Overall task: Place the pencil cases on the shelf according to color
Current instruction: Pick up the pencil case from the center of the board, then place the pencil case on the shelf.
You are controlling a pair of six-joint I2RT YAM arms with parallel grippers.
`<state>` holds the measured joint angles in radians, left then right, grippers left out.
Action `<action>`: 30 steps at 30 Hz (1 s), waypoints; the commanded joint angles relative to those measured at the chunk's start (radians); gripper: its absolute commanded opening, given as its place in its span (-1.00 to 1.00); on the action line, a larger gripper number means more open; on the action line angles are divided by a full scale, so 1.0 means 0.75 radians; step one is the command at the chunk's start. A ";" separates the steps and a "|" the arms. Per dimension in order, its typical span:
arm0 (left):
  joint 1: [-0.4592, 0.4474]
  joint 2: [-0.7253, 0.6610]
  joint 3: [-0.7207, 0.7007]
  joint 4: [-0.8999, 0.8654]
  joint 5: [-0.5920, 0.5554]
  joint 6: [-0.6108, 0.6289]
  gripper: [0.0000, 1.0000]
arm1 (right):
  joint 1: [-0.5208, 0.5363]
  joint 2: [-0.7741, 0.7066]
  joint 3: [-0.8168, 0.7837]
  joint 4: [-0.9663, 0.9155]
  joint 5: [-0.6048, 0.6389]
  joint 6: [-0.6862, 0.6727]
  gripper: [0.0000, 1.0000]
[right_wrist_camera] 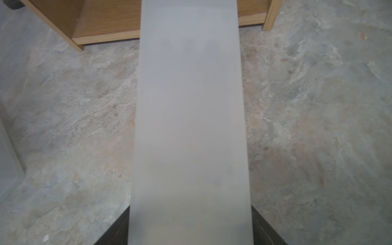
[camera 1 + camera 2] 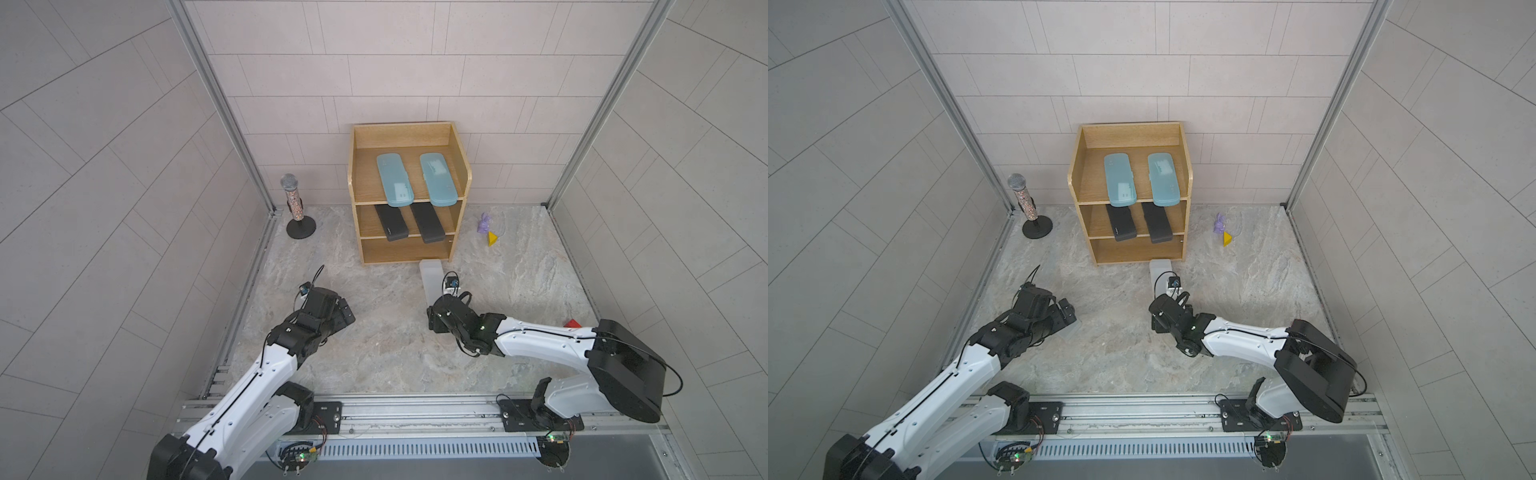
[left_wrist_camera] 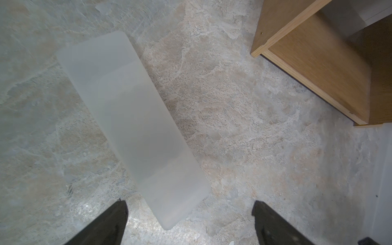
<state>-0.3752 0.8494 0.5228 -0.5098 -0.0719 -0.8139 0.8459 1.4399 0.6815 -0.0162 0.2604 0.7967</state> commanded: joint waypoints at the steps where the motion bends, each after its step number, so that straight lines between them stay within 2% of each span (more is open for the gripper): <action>1: 0.006 -0.007 0.023 0.025 0.000 0.013 0.99 | -0.081 0.084 0.090 0.137 -0.081 -0.086 -0.22; 9: 0.007 -0.008 0.008 0.039 -0.015 0.018 0.99 | -0.213 0.375 0.357 0.153 -0.189 -0.110 -0.21; 19: 0.007 0.024 -0.009 0.077 0.010 0.035 0.99 | -0.299 0.572 0.500 0.197 -0.157 -0.114 -0.15; 23: 0.007 0.028 -0.023 0.092 0.015 0.039 0.99 | -0.319 0.632 0.592 0.122 -0.128 -0.145 -0.10; 27: 0.007 0.027 -0.024 0.091 0.028 0.045 0.99 | -0.329 0.686 0.661 0.056 -0.107 -0.154 0.16; 30: 0.007 0.017 -0.022 0.080 0.028 0.049 0.99 | -0.330 0.688 0.663 0.052 -0.106 -0.146 0.50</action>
<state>-0.3752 0.8696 0.5144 -0.4496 -0.0498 -0.7952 0.6018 1.9511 1.1648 0.0532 0.1455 0.6987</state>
